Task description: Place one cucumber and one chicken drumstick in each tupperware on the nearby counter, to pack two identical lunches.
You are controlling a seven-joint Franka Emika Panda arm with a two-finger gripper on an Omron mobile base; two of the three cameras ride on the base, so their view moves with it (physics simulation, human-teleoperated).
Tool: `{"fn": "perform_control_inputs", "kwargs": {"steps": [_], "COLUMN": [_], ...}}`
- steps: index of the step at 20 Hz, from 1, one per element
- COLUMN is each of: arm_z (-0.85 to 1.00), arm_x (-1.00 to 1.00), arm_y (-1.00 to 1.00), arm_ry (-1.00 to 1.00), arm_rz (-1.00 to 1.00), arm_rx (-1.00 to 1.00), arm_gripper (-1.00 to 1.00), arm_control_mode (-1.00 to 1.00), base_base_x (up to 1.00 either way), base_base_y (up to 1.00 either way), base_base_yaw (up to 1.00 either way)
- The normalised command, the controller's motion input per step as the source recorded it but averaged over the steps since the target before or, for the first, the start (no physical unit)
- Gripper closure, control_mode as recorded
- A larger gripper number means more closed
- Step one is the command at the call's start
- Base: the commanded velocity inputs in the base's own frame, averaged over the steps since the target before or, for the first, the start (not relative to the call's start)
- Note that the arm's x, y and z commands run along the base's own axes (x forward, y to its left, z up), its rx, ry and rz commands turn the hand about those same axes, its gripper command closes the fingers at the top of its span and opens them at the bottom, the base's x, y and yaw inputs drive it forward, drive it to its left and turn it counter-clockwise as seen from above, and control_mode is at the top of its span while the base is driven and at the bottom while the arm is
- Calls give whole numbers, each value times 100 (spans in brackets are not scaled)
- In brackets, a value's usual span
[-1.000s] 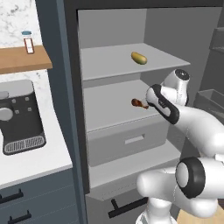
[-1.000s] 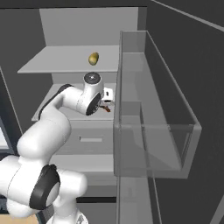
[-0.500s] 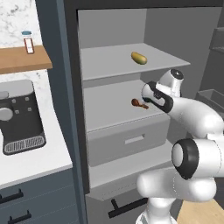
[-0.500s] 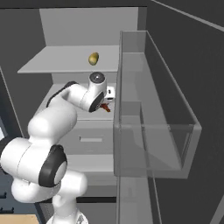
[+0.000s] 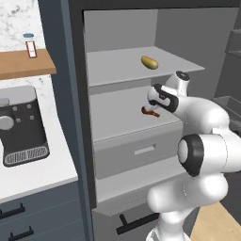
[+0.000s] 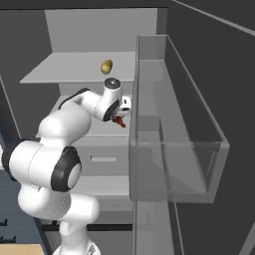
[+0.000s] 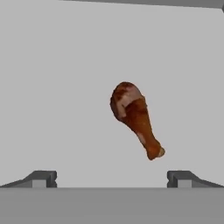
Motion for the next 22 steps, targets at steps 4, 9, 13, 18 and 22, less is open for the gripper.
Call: {"fn": "perform_control_inputs", "kwargs": {"steps": [4, 9, 13, 18, 22], "arm_z": [-10, -29, -24, -2, 0], "arm_x": [13, 0, 0, 18, 48], "arm_y": [2, 0, 0, 0, 0], "arm_ry": [2, 0, 0, 0, 0], "arm_rz": [2, 0, 0, 0, 0], "arm_rx": [0, 0, 0, 0, 0], "arm_gripper": [-100, -100, -100, -100, -100], "arm_control_mode": [-100, -100, -100, -100, -100], "base_base_x": [0, 0, 0, 0, 0], "base_base_y": [0, 0, 0, 0, 0], "base_base_yaw": [0, 0, 0, 0, 0]}}
